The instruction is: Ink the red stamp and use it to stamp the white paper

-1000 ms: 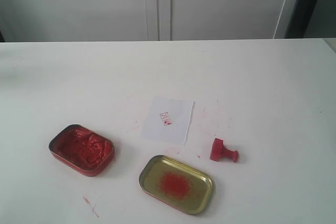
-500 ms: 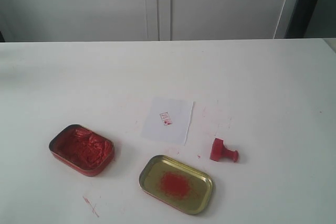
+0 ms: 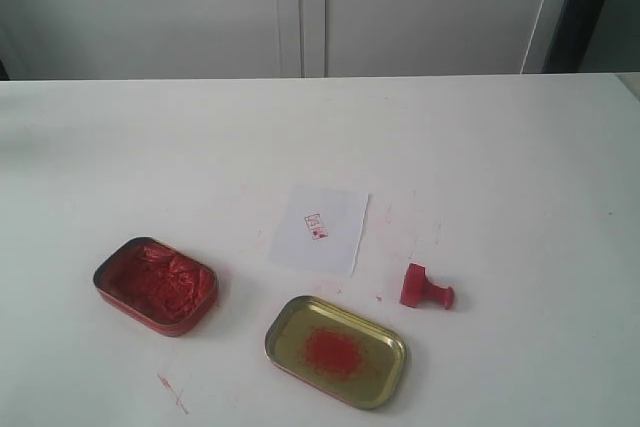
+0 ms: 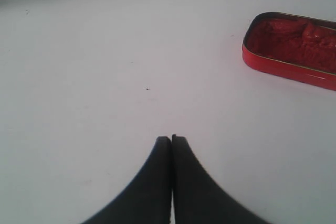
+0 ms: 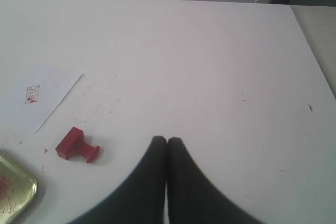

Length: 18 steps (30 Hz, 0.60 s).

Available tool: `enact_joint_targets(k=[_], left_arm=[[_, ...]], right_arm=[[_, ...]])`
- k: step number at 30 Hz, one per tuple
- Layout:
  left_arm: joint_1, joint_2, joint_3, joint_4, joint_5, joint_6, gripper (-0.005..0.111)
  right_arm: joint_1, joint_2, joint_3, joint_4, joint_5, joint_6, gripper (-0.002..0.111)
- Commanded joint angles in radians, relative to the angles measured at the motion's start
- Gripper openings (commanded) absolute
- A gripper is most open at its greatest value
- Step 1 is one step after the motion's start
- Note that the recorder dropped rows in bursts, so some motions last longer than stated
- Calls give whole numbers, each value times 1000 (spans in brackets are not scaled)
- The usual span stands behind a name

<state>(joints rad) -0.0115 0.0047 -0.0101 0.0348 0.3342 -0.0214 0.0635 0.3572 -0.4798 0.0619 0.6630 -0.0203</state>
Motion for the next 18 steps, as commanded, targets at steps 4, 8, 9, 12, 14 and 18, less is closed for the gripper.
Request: enact_joint_targets(k=[4,8,9,12,14,18], left_arm=[[2,-5,10,0,7,0,0],[2,-5,10,0,7,0,0],[2,-5,10,0,7,0,0],[2,-5,10,0,7,0,0],[2,-5,10,0,7,0,0],[2,-5,10,0,7,0,0]], right_arm=[[-6,-6,4,-9,-11,0,0],[-6,-8,5,-9,-14,0,0],[-6,-19,10,-9,-14,0,0],[-6,-61,20,-9,-14,0,0],[-6,-101,33,-9,-15,0,0],[-6,-182,71,-9,-14,0,0]])
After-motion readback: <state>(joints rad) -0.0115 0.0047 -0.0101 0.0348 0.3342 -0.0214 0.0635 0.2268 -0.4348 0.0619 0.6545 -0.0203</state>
